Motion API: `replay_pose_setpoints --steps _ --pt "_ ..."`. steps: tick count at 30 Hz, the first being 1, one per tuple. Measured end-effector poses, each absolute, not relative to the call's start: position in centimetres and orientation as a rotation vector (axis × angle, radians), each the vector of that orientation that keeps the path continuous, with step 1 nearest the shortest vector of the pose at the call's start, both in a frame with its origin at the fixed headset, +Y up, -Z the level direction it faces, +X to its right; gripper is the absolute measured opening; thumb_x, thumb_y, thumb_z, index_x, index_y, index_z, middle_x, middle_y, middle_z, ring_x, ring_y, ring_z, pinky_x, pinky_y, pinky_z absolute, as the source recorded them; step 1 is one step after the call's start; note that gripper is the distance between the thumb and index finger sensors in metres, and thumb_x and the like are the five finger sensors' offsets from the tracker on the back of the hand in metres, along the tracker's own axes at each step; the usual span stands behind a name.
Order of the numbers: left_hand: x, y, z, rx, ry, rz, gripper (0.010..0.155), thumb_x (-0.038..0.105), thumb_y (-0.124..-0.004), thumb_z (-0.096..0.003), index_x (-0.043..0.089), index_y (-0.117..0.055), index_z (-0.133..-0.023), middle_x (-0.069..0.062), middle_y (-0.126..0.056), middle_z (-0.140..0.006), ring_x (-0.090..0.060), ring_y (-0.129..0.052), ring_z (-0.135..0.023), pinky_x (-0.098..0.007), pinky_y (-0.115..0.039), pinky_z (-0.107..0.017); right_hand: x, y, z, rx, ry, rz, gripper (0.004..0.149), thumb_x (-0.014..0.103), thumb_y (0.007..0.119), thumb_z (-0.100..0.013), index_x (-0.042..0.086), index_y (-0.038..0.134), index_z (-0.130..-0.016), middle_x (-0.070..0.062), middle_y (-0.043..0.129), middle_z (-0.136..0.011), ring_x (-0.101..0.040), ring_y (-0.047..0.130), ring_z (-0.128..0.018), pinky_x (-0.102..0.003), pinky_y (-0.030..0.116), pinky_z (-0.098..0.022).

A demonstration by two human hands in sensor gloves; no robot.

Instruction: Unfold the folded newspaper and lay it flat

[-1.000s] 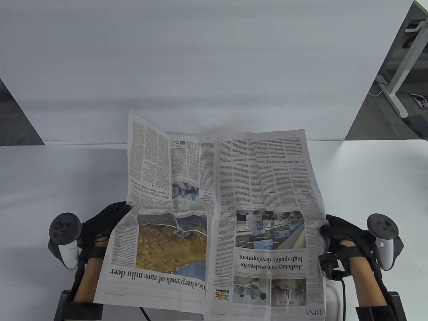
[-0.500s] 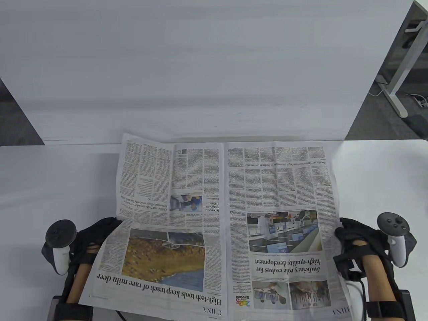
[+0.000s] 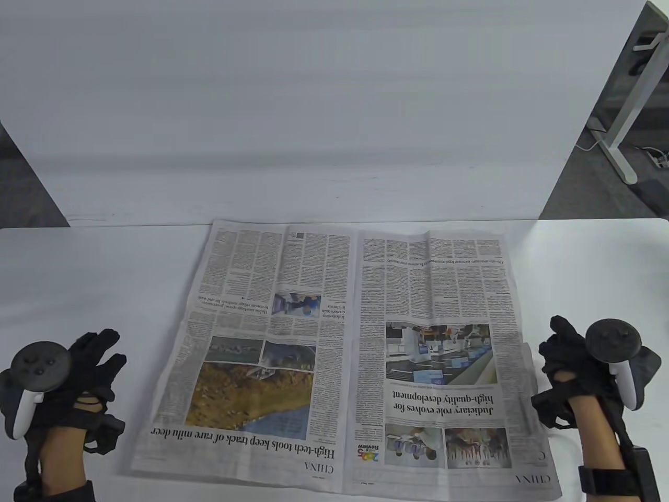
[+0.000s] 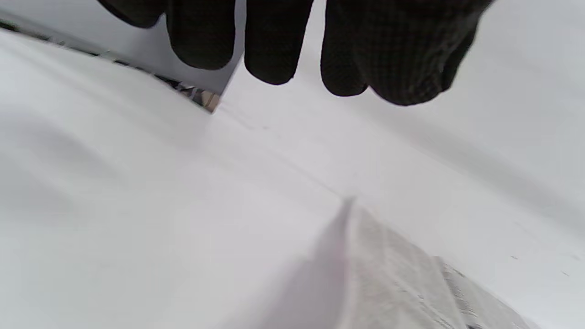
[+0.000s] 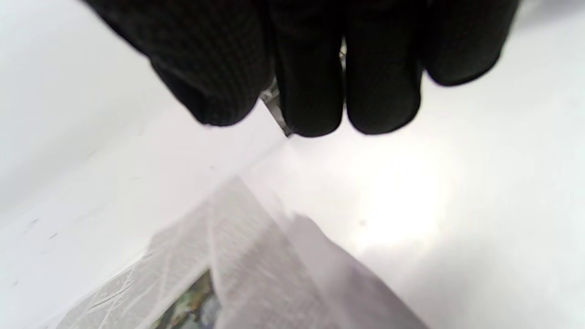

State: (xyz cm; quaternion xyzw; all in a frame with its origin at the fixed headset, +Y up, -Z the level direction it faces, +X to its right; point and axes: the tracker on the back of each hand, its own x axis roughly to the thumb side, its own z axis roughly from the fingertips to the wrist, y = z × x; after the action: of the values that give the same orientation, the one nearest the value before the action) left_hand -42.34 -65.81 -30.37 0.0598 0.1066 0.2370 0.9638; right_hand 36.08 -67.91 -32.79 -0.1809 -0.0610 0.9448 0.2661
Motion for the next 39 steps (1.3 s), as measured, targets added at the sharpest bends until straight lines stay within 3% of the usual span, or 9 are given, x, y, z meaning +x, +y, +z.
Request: replay_pose_setpoints --steps 5,8,10,15,16,34,39 --pt "-34.8 -67.3 -32.0 -0.029 -0.003 0.354 0.067 0.044 -0.084 -0.0461 0.033 -0.060 -0.108 -0.014 -0.046 -0.119 -0.059 -0.043 -0.108 -0.071 -0.042 -0.073 30.2 -67.8 -32.1 -0.232 0.011 2.767 0.071 0.026 0.092 -0.041 0.017 0.062 -0.104 -0.021 0.070 -0.108 -0.058 0.064 -0.097 -0.073 0.053 -0.063" --pt "-30.7 -70.2 -32.8 -0.183 -0.109 0.293 0.075 0.049 -0.084 -0.0451 0.036 -0.049 -0.110 -0.013 -0.038 -0.120 -0.060 -0.036 -0.108 -0.073 -0.040 -0.073 27.2 -69.9 -31.7 -0.117 0.307 2.884 0.080 0.034 0.092 -0.041 0.019 0.051 -0.108 -0.023 0.052 -0.115 -0.064 0.049 -0.099 -0.077 0.046 -0.063" --pt "-28.7 -72.5 -33.1 -0.297 -0.150 0.247 0.078 0.051 -0.084 -0.0444 0.037 -0.044 -0.110 -0.012 -0.034 -0.120 -0.061 -0.033 -0.107 -0.073 -0.039 -0.073 25.9 -71.8 -31.2 -0.067 0.542 2.881 0.084 0.038 0.091 -0.042 0.019 0.044 -0.109 -0.023 0.043 -0.117 -0.065 0.041 -0.100 -0.078 0.042 -0.063" --pt "-27.1 -76.0 -33.2 -0.518 -0.139 0.230 0.081 0.051 -0.083 -0.0451 0.036 -0.037 -0.109 -0.014 -0.021 -0.118 -0.063 -0.021 -0.104 -0.075 -0.039 -0.071 25.5 -74.8 -30.6 -0.041 0.826 2.837 0.086 0.042 0.090 -0.042 0.015 0.041 -0.108 -0.029 0.034 -0.114 -0.068 0.034 -0.097 -0.079 0.043 -0.061" --pt "-27.0 -76.3 -33.0 -0.579 -0.120 0.239 0.082 0.051 -0.083 -0.0455 0.035 -0.034 -0.109 -0.013 -0.014 -0.116 -0.061 -0.012 -0.102 -0.074 -0.032 -0.071 25.7 -75.2 -30.6 -0.043 0.863 2.818 0.086 0.042 0.090 -0.042 0.014 0.041 -0.108 -0.028 0.028 -0.113 -0.068 0.030 -0.096 -0.080 0.043 -0.060" --pt "-26.5 -76.3 -34.5 -0.583 -0.039 0.204 0.082 0.049 -0.083 -0.0454 0.036 -0.033 -0.108 -0.012 -0.010 -0.114 -0.062 -0.011 -0.099 -0.074 -0.034 -0.070 26.6 -76.3 -33.7 -0.068 0.815 2.785 0.090 0.044 0.091 -0.042 0.021 0.033 -0.108 -0.019 0.015 -0.115 -0.061 0.015 -0.098 -0.079 0.036 -0.063" --pt "-23.9 -75.0 -33.7 -0.512 -0.104 0.199 0.087 0.051 -0.084 -0.0445 0.032 -0.029 -0.108 -0.014 -0.008 -0.114 -0.064 -0.009 -0.098 -0.076 -0.034 -0.070 23.6 -74.5 -32.5 0.034 0.700 2.828 0.093 0.046 0.091 -0.042 0.020 0.032 -0.108 -0.020 0.015 -0.115 -0.063 0.015 -0.098 -0.081 0.035 -0.061"
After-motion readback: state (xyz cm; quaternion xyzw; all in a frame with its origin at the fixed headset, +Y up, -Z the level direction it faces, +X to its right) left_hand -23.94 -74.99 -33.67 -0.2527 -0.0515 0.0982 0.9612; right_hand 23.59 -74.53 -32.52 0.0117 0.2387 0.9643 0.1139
